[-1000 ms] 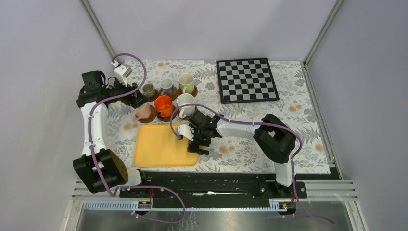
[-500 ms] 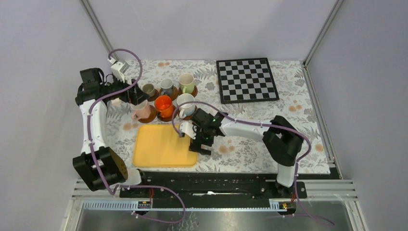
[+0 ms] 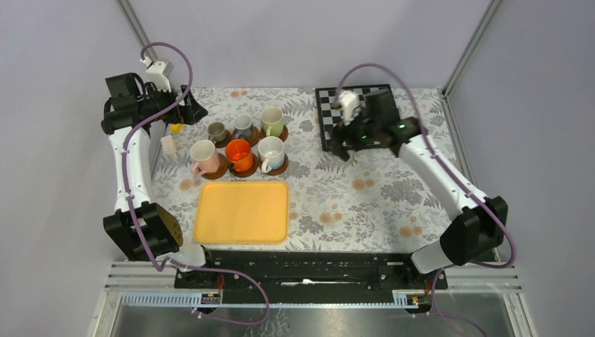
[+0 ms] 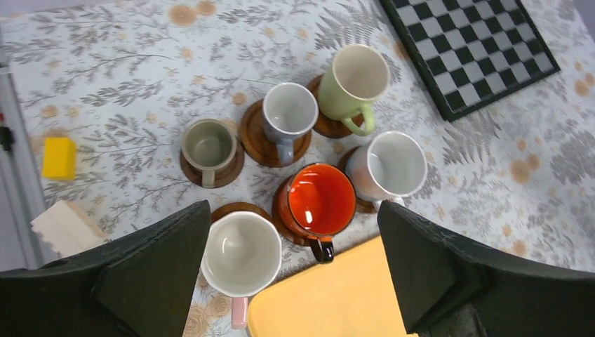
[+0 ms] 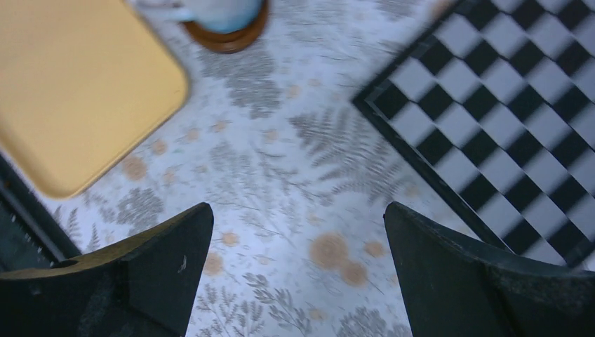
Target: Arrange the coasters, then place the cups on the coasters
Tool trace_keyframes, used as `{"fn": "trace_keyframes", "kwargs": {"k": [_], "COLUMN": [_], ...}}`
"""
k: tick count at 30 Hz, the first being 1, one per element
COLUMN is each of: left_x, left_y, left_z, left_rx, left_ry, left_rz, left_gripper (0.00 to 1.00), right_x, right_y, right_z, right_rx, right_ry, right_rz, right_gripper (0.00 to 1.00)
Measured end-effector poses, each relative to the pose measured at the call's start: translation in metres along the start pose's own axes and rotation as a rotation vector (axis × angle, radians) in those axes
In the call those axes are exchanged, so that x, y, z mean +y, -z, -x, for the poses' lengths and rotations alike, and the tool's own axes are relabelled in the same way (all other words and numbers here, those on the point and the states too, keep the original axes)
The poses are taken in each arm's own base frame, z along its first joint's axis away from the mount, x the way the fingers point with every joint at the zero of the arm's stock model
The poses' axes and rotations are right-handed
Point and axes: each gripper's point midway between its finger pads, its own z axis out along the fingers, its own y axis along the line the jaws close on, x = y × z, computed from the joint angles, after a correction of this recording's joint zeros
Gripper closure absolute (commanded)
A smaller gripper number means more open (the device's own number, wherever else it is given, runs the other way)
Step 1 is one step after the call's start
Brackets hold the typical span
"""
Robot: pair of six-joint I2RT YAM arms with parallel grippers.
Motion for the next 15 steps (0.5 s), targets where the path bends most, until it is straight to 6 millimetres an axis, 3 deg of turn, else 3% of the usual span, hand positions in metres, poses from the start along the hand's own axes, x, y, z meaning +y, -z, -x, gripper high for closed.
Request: {"fn": "trace_keyframes", "kwargs": {"k": [3, 7, 12, 15], "left_x": [0.006, 0.010, 0.012, 0.017], "left_y": [-0.005, -0.021, -0.037, -0.038], "left_z": [0.005, -0.003, -0.045, -0.052], "left_rx": [0.001, 0.011, 0.072, 0.081], "left_ry": [0.010, 0.019, 0.087, 0.110], "left_rz": [0.075, 0.161, 0.220, 0.257], "left_gripper": [0.01, 0.01, 0.01, 0.01], "right_x": [-0.053, -0.108, -0.150, -0.160], "right_y": [0.032, 0.065, 0.092, 0.099], "right_z": [-0.003, -0.028, -0.070, -0.089], "right_rx": [-0.051, -0.075, -0.079, -0.072], "right_ry": [-0.135, -0.319, -0.513, -0.587], "right_rz": [-0.111, -0.229, -0.322, -0.349], "right_gripper": [0.01, 0.01, 0.01, 0.00]}}
